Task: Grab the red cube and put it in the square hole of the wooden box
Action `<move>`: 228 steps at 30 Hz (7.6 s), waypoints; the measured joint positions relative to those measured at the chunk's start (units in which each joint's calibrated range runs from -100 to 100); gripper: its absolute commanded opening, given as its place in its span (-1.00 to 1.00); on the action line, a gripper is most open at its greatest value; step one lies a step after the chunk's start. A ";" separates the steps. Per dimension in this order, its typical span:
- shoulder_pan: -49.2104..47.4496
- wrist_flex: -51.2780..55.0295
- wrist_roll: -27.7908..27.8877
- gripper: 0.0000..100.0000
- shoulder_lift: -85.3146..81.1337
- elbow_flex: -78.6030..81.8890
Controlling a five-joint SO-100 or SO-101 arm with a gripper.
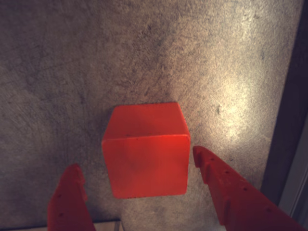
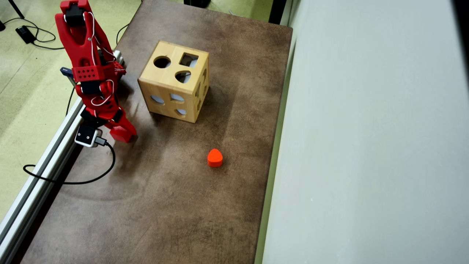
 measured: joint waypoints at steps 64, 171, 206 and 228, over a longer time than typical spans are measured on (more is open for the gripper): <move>0.14 10.82 -0.24 -0.97 -21.61 -0.81; -62.02 54.88 -38.39 -0.97 1.61 -77.65; -61.88 54.88 -38.53 -0.97 3.64 -75.58; -61.80 54.88 -38.53 -0.97 6.36 -72.69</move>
